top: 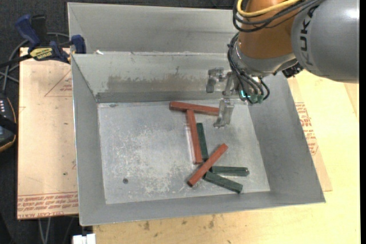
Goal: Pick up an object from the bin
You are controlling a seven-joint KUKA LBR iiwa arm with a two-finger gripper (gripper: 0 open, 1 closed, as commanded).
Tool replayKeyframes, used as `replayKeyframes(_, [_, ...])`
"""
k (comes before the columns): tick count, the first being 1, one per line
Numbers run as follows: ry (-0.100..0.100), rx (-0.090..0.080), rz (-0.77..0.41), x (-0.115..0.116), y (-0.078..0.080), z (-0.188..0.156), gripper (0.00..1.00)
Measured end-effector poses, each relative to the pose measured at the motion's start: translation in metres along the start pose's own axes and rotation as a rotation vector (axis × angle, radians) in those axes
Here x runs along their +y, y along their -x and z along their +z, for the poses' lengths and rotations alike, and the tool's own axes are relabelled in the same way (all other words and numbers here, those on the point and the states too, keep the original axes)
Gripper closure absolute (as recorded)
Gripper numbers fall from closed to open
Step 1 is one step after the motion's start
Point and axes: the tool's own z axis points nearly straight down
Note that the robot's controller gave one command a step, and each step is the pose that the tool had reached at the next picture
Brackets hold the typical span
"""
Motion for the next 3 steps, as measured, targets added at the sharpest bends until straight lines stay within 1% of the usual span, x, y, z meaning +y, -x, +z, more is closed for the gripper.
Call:
replayKeyframes(1, [0.000, 0.003, -0.191, -0.042, -0.115, 0.107, 0.00])
replayKeyframes(2, [-0.001, -0.010, -0.193, -0.041, -0.111, 0.103, 1.00])
replayKeyframes(3, [-0.003, -0.018, -0.173, -0.046, -0.100, -0.007, 1.00])
